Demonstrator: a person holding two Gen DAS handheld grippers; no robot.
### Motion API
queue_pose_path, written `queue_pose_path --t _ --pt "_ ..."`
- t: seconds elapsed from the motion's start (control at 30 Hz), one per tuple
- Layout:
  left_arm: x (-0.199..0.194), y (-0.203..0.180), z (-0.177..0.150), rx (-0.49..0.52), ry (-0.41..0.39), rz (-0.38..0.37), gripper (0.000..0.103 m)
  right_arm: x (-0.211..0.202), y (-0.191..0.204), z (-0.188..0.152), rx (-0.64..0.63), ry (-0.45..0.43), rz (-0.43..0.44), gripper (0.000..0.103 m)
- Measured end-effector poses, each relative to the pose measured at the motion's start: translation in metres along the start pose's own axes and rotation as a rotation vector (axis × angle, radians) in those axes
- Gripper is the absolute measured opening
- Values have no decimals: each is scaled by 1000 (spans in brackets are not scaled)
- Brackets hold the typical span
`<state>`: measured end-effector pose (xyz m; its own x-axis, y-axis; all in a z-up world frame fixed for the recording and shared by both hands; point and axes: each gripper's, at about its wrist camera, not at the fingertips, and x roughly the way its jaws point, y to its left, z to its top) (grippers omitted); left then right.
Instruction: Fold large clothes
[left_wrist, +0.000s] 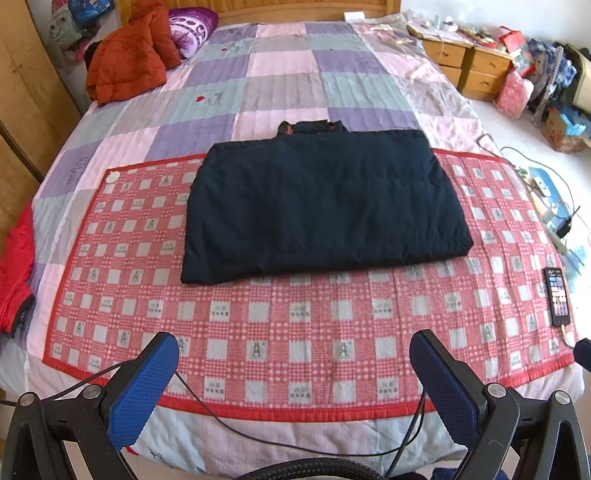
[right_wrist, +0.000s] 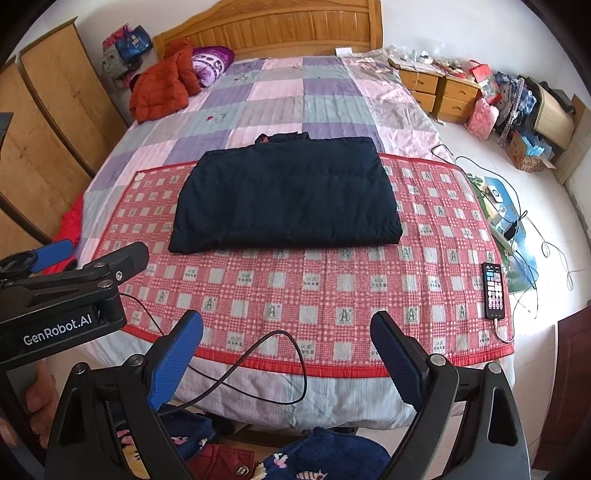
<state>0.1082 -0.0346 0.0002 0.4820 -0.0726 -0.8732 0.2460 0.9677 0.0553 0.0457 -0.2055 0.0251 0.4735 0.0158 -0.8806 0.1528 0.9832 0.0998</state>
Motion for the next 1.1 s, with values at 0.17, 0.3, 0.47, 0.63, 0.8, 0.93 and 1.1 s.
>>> queue_pose_path --t 0.17,0.3,0.47,0.63,0.8,0.93,1.1 --pt "2 -3 0 5 1 1 103 1 -3 -2 1 -2 -1 94" --pt "3 -4 0 2 4 -1 103 2 -3 -3 3 -2 -1 94" --pt "2 -4 -1 7 3 -1 103 2 -2 -2 4 -2 -1 94" --pt "3 -5 -1 5 4 -2 103 3 -2 -2 3 -3 -3 94" --pt "2 -5 0 4 4 -3 103 2 -2 -4 3 -6 -4 94" --pt "2 -6 0 4 3 0 103 3 -2 -5 6 -7 -4 94" --pt "2 -6 -1 7 5 -4 103 3 -2 -5 4 -8 -8 94"
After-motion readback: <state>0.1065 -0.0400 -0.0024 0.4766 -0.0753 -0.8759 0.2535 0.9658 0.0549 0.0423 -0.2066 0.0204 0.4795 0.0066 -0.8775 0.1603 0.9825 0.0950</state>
